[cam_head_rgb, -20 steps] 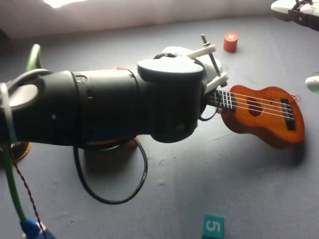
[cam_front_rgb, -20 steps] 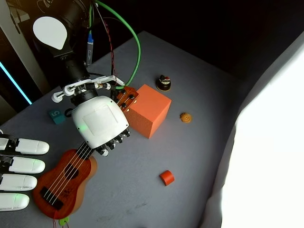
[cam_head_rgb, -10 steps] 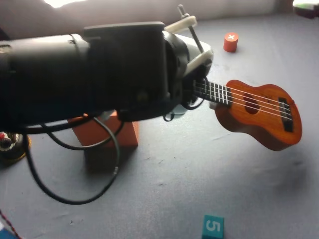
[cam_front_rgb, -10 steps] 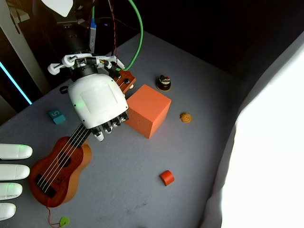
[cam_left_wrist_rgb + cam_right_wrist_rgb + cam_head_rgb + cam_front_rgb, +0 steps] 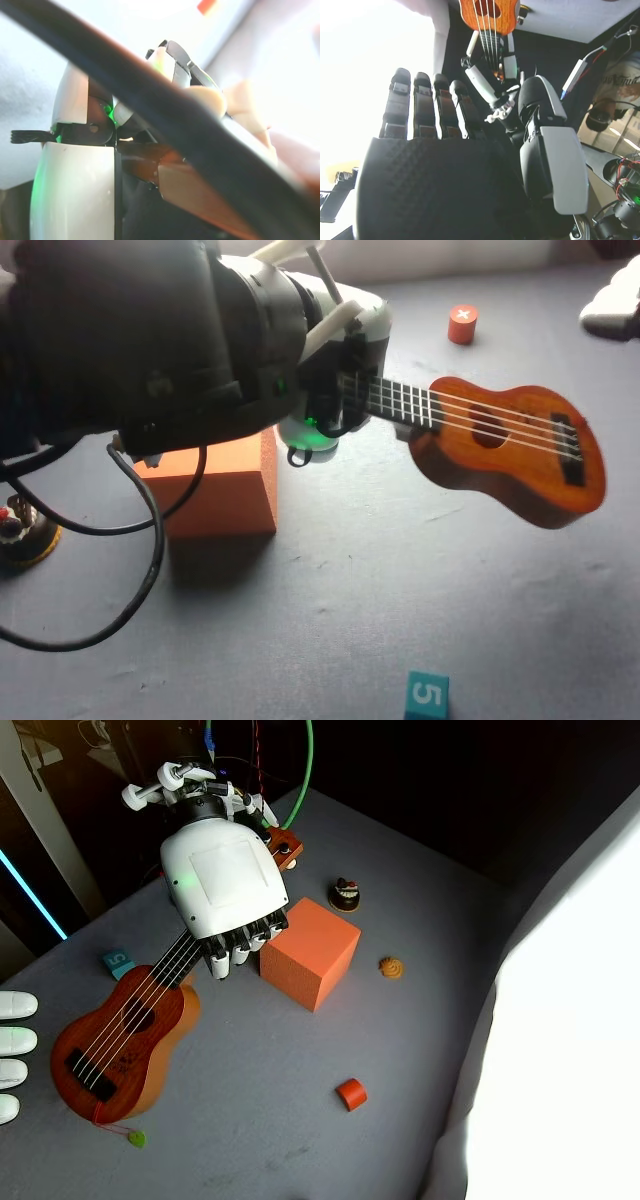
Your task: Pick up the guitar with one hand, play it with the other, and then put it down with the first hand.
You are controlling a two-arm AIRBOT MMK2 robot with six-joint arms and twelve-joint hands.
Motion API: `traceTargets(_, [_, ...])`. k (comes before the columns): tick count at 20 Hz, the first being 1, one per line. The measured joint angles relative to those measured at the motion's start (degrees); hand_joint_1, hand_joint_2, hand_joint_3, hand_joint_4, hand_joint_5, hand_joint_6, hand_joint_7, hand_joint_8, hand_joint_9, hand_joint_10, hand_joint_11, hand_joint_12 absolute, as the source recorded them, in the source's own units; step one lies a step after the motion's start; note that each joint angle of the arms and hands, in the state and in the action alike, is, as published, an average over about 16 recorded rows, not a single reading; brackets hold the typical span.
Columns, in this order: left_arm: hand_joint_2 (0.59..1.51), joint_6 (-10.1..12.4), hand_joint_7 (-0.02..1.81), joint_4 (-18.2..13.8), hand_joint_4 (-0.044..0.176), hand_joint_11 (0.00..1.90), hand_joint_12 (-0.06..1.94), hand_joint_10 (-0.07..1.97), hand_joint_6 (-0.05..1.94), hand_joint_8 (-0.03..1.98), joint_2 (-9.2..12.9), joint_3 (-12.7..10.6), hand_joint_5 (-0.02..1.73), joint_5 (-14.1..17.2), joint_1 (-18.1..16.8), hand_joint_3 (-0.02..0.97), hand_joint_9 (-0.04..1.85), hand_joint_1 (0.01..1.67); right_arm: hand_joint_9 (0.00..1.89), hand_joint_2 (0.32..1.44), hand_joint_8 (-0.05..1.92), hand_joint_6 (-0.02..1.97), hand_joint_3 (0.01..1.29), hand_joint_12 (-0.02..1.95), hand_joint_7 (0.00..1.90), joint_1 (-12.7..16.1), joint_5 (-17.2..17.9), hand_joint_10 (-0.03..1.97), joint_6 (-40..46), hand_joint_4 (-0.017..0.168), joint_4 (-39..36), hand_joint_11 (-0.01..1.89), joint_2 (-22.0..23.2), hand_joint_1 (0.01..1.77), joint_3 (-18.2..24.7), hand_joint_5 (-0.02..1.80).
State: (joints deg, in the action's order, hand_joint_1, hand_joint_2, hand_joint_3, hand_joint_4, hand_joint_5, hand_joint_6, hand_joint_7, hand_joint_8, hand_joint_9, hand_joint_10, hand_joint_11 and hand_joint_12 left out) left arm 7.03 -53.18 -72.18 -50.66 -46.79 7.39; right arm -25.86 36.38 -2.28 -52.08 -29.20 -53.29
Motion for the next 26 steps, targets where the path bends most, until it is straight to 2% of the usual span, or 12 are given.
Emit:
traceTargets(5, [1.099, -1.88, 1.28, 1.49, 0.0, 1.45, 1.92, 1.92, 1.89, 1.96, 1.68, 1.42, 1.15, 0.97, -1.61, -0.014, 1.38, 1.45, 0.01, 1.28, 0.02, 0.02, 0.02, 0.01, 0.02, 0.5, -0.99, -0.01, 0.22, 0.001, -2.5, 0.02, -2.63, 0.39, -0.53, 0.02])
traceTargets(11, [1.099, -3.73, 1.28, 2.57, 0.0, 1.45, 1.92, 1.92, 1.89, 1.96, 2.3, 2.11, 1.15, 1.22, -2.91, -0.014, 1.37, 1.45, 0.01, 1.28, 0.02, 0.02, 0.02, 0.01, 0.01, 1.12, -2.14, -0.01, -0.73, 0.002, -4.23, 0.02, -5.09, 0.38, -0.61, 0.02])
traceTargets(26, [1.099, -5.05, 1.28, 2.63, 0.0, 1.45, 1.92, 1.92, 1.88, 1.96, 2.6, 2.15, 1.14, 1.04, -3.47, -0.015, 1.39, 1.45, 0.01, 1.28, 0.02, 0.0, 0.02, 0.01, 0.0, -0.61, -2.33, 0.0, -2.82, 0.0, -5.92, 0.02, -6.23, 0.37, 1.17, 0.01])
